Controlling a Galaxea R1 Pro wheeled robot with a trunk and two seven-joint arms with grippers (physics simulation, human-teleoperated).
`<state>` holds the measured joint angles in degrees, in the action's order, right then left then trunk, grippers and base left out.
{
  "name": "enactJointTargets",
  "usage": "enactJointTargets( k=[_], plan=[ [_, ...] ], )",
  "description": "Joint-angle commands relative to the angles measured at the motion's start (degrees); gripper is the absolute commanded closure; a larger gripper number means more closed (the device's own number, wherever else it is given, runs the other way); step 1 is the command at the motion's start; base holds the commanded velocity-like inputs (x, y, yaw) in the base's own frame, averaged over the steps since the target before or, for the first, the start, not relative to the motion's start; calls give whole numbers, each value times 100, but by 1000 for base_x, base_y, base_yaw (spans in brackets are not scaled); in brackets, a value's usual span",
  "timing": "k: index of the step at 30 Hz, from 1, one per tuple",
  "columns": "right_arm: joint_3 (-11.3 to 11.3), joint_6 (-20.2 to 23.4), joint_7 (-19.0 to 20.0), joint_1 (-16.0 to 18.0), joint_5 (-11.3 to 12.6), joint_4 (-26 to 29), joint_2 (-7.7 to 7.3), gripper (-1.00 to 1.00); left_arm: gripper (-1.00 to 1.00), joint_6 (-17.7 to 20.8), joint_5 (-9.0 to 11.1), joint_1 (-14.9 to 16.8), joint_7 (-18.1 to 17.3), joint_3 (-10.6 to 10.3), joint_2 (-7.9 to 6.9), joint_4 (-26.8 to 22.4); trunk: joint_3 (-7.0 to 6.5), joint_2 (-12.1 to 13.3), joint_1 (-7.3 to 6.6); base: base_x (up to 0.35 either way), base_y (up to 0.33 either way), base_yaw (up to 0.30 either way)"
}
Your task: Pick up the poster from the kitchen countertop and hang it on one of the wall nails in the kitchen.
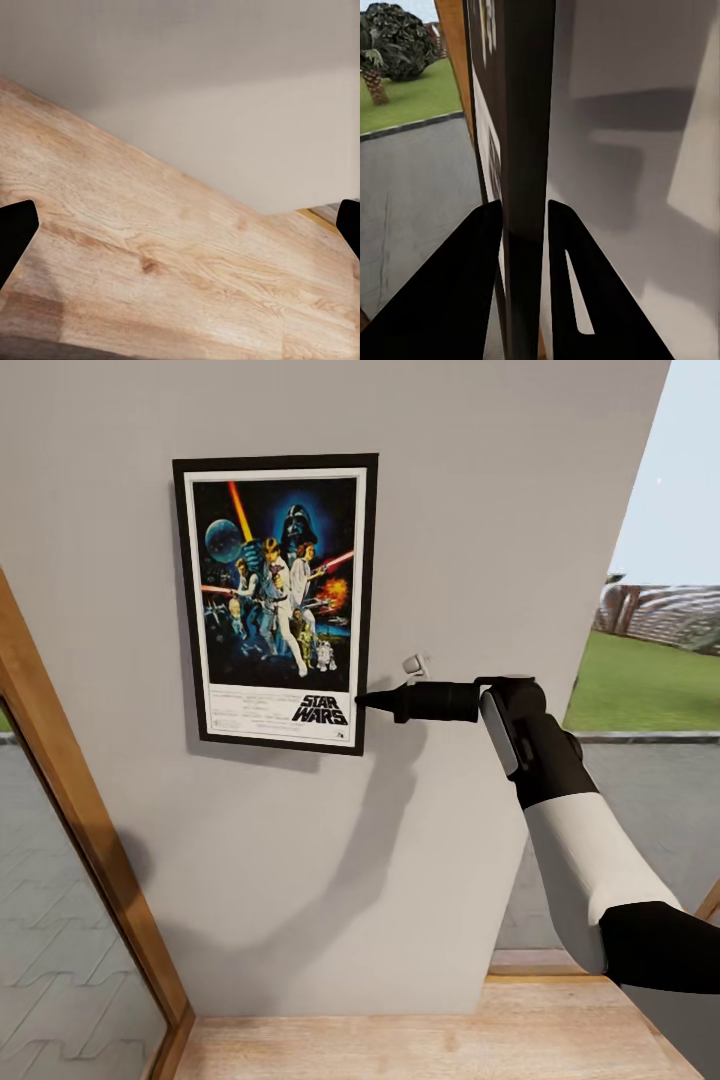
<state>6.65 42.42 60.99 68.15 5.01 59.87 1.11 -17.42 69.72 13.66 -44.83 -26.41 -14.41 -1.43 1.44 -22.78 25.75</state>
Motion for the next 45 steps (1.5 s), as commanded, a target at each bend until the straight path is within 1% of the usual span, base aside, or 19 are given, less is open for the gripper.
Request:
enactJointTargets(
  k=[1,22,24,29,30,31,45],
  plan=[
    [2,57,-10,6,54,-1,-1,100,-100,-33,33,5,-8,-48,-1,2,14,-14,4,0,0,0],
    [3,56,-9,6,54,-1,0,100,-100,-35,33,5,-8,-48,-1,2,14,-14,4,1,0,0],
    [3,56,-9,5,53,-1,1,100,-100,-34,33,0,-8,-64,-32,2,14,-14,4,116,0,0],
    [3,56,-9,5,53,-1,-1,100,-100,-34,33,-3,-8,-73,-49,0,14,-14,4,208,0,0],
    [14,-453,-23,5,575,-275,-249,-100,-100,-34,33,-4,-8,-74,-51,-1,14,-14,4,76,0,0],
    [3,52,-10,5,53,-4,-2,-100,-100,-34,33,-4,-8,-74,-51,0,14,-14,4,49,0,0],
    [3,64,-26,5,48,-3,-6,-100,-100,-33,33,-4,-8,-75,-53,0,14,-14,4,11,0,0]
  ],
)
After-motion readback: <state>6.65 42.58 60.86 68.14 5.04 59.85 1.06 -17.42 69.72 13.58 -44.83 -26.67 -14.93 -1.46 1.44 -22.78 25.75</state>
